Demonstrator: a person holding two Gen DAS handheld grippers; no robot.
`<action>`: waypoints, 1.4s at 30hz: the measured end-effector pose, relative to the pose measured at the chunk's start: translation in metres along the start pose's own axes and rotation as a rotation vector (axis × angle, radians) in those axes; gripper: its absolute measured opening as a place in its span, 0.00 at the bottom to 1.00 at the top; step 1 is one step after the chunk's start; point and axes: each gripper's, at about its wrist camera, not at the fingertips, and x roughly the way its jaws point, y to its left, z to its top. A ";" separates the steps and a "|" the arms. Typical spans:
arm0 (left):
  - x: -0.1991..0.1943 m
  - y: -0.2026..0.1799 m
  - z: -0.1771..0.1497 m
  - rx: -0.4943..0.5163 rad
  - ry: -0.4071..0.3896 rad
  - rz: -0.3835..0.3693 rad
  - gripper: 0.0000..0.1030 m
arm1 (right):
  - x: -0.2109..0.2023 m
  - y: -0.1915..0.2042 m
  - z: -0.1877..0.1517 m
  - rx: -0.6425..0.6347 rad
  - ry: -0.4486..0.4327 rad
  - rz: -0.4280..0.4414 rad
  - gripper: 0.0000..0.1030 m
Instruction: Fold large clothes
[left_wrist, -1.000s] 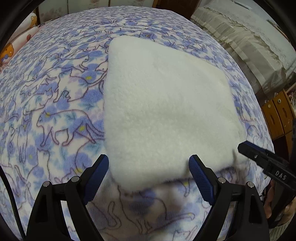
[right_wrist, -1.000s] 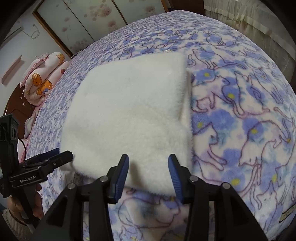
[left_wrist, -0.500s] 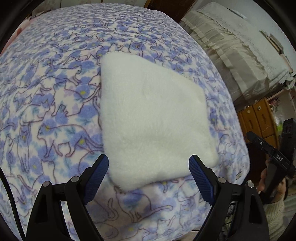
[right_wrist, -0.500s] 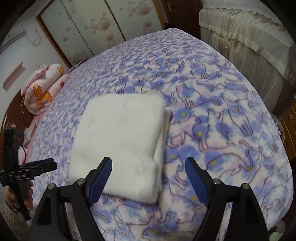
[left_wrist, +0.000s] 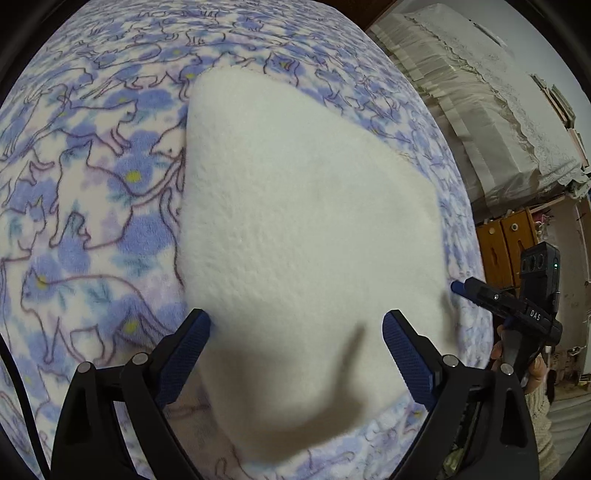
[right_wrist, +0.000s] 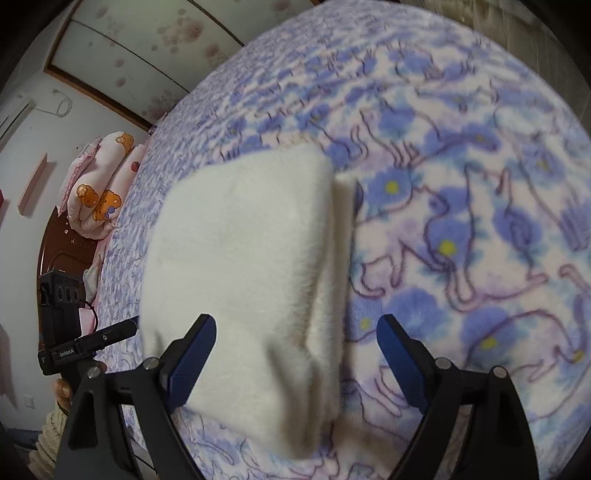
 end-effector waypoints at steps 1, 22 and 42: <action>0.002 0.002 0.001 0.006 -0.010 0.001 0.95 | 0.009 -0.004 -0.001 0.010 0.019 0.016 0.87; 0.066 0.028 0.016 -0.046 0.046 -0.096 1.00 | 0.099 0.003 0.012 -0.051 0.168 0.207 1.00; 0.069 0.007 0.011 -0.016 0.008 0.022 0.92 | 0.092 0.009 0.005 -0.070 0.081 0.145 0.81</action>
